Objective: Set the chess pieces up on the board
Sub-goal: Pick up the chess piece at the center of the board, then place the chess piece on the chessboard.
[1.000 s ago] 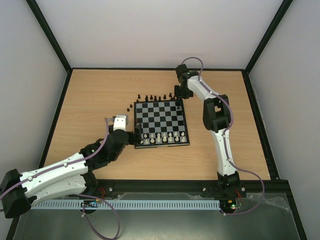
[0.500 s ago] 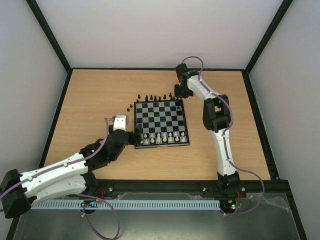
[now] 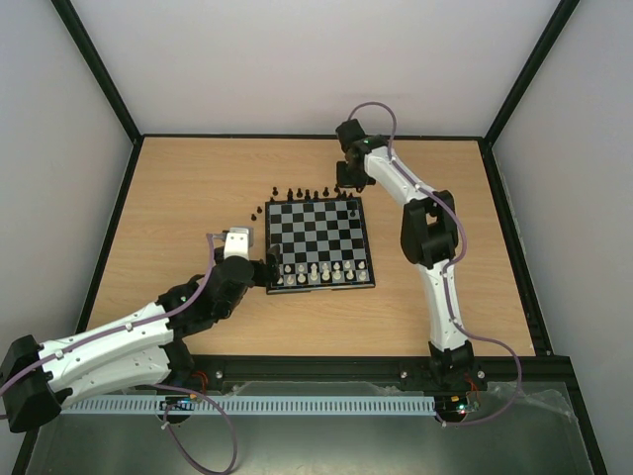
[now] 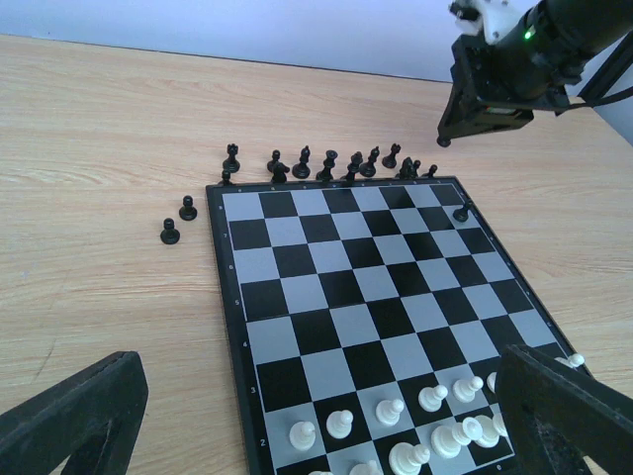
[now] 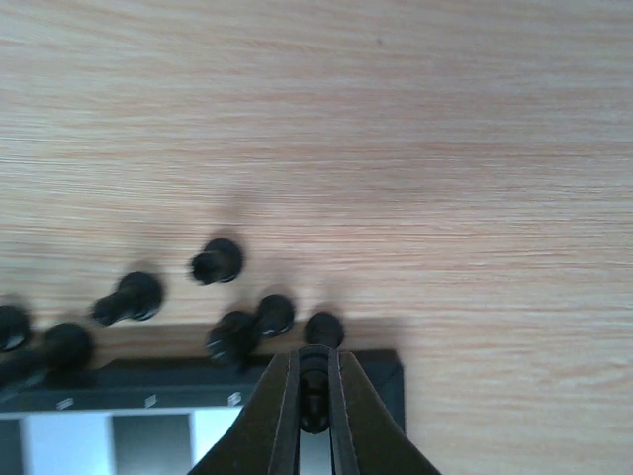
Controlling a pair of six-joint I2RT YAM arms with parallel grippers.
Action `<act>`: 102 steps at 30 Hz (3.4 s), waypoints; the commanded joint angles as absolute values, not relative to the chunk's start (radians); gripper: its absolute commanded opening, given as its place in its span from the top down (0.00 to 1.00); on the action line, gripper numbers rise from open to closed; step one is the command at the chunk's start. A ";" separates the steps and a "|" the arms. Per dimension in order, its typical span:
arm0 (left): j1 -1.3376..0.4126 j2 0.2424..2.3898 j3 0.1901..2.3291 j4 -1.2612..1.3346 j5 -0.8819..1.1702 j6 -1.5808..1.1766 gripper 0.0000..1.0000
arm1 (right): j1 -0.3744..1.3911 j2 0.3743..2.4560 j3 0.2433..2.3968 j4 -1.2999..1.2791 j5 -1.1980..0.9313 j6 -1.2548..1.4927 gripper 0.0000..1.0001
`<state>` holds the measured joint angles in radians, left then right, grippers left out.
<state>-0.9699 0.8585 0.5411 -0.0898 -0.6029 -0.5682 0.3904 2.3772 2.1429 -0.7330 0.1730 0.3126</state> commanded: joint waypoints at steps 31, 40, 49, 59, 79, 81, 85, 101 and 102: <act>-0.962 0.791 0.517 -0.109 -0.600 -0.570 0.01 | 0.491 2.173 1.804 -0.699 0.077 0.348 0.98; -0.962 0.783 0.517 -0.110 -0.600 -0.571 0.01 | 0.491 2.211 1.844 -0.699 0.099 0.356 0.95; -0.962 0.782 0.517 -0.110 -0.601 -0.570 0.01 | 0.491 2.244 1.876 -0.710 0.118 0.357 0.94; -0.962 0.783 0.515 -0.111 -0.601 -0.570 0.01 | 0.491 2.263 1.881 -0.722 0.135 0.356 0.91; -0.962 0.788 0.515 -0.107 -0.600 -0.571 0.01 | 0.491 2.207 1.844 -0.709 0.114 0.348 0.78; -0.962 0.786 0.515 -0.109 -0.600 -0.570 0.01 | 0.491 2.200 1.841 -0.707 0.104 0.347 0.78; -0.962 0.780 0.514 -0.109 -0.602 -0.570 0.01 | 0.492 2.183 1.832 -0.705 0.091 0.346 0.75; -0.962 0.778 0.512 -0.108 -0.600 -0.570 0.01 | 0.492 2.129 1.816 -0.702 0.064 0.344 0.53; -0.962 0.779 0.512 -0.107 -0.600 -0.571 0.01 | 0.492 2.127 1.819 -0.701 0.061 0.344 0.51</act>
